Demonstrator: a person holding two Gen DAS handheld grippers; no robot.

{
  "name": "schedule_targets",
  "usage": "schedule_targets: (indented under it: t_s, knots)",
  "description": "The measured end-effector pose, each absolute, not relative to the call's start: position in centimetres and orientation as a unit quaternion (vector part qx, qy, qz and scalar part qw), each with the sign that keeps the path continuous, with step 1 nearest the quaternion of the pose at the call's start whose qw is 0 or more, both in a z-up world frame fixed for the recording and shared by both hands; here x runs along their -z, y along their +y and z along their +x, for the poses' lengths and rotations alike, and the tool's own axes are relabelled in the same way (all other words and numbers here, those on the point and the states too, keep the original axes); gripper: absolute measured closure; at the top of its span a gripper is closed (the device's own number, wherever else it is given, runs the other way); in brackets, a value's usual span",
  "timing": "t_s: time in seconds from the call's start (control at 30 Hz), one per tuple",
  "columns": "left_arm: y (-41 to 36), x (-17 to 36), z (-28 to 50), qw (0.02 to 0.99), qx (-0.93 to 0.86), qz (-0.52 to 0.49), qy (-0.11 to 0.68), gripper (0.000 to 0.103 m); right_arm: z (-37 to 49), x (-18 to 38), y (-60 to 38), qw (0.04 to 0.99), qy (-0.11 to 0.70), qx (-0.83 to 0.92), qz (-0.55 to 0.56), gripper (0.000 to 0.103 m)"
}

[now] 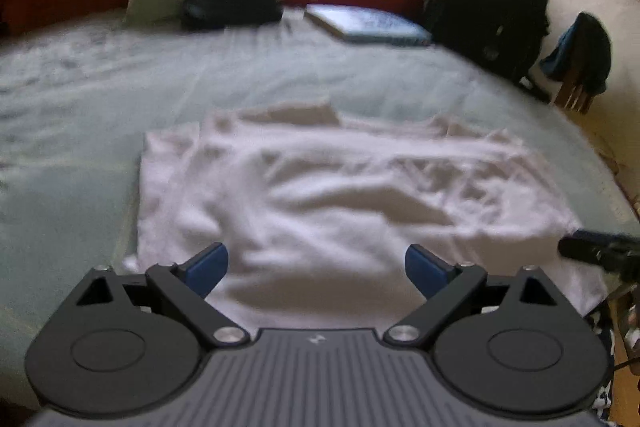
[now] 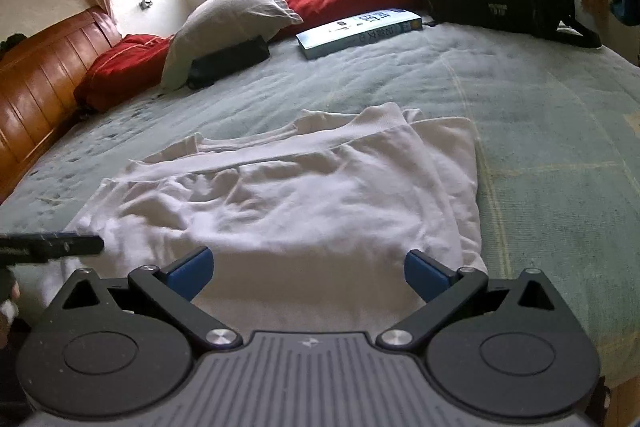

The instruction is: Fold clothes

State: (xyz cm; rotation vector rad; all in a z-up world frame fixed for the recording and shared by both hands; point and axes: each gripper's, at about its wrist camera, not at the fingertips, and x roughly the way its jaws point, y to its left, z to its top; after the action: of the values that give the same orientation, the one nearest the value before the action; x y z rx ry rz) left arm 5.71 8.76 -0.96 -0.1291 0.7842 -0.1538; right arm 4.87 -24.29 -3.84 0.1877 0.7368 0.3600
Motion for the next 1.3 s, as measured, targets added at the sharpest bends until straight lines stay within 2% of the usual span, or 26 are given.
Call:
schedule_targets:
  t_s: [0.2, 0.37, 0.57, 1.13, 1.3]
  knots:
    - [10.2, 2.1, 6.7, 0.907, 0.035, -0.065, 0.415, 0.008, 3.9, 3.1, -23.6, 0.915, 0.350, -0.184, 0.079, 0.000]
    - [10.9, 1.0, 4.4, 0.916, 0.040, -0.086, 0.390, 0.008, 3.7, 2.5, -23.0, 0.915, 0.351, -0.185, 0.072, 0.000]
    - [10.3, -0.3, 3.1, 0.924, 0.049, -0.067, 0.372, 0.007, 3.7, 2.1, -21.3, 0.913, 0.354, -0.194, 0.059, 0.000]
    - [11.4, 0.2, 3.7, 0.925, 0.098, -0.092, 0.356, 0.003, 3.3, 1.7, -18.3, 0.906, 0.368, -0.208, 0.036, 0.000]
    - [11.7, 2.3, 4.9, 0.909, 0.096, -0.106, 0.391, 0.003, 3.5, 1.9, -18.2, 0.900, 0.374, -0.216, 0.051, 0.000]
